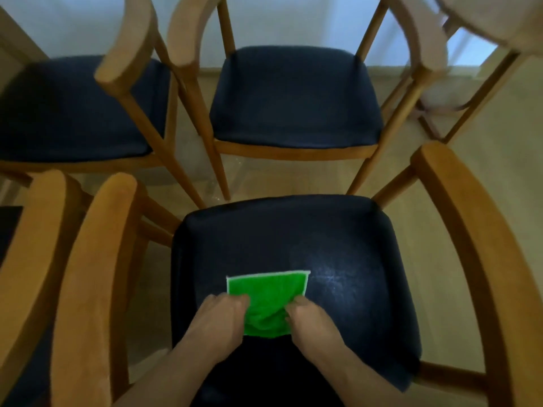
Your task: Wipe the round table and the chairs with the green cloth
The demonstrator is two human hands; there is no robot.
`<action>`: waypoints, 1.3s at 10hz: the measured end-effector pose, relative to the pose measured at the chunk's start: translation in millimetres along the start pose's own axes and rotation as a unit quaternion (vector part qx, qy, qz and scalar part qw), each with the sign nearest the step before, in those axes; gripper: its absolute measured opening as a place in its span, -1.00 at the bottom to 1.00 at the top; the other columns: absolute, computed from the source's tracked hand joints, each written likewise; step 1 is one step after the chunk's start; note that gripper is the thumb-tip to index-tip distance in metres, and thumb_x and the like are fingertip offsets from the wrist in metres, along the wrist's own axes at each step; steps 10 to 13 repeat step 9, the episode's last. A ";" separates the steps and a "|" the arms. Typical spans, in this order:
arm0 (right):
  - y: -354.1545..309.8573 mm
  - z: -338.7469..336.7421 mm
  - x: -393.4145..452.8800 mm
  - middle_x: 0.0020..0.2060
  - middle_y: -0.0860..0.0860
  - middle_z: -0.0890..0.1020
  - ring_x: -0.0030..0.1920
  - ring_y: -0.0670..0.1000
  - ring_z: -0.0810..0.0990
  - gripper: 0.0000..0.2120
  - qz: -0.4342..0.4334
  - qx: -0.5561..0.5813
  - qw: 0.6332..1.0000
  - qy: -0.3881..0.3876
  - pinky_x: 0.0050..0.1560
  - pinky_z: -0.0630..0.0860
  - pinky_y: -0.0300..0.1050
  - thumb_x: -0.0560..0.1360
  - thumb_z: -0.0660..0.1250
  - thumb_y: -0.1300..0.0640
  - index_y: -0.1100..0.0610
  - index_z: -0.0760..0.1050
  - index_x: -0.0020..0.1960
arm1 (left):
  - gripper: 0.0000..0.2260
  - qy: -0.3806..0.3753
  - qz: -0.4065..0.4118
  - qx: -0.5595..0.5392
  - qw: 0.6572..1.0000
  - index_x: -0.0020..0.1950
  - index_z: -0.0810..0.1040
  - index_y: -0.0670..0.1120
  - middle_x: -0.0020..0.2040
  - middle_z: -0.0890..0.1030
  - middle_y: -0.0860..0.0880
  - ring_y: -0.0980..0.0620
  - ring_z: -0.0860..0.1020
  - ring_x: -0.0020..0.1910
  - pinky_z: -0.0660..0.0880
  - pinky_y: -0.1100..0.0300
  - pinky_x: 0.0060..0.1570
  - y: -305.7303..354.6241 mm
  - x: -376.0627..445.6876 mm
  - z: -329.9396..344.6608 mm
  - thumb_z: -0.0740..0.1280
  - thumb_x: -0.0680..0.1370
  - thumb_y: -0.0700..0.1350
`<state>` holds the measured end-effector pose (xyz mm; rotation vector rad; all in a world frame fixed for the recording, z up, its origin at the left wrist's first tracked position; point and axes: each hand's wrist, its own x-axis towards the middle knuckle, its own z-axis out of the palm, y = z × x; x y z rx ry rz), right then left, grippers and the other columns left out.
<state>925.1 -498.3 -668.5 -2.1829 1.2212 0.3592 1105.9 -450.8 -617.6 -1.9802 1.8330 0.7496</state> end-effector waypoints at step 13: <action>-77.8 -383.9 -290.9 -0.23 -0.06 0.65 -0.23 -0.07 0.62 -0.99 -0.162 0.309 0.901 0.256 -0.18 0.59 0.00 0.48 0.38 0.05 -0.04 0.56 -0.09 | -0.96 0.331 0.061 -0.377 0.863 -0.14 0.59 0.22 -0.34 0.58 0.11 0.11 0.50 -0.39 0.32 0.37 -0.47 106.4 -303.5 -303.7 0.35 0.46 0.09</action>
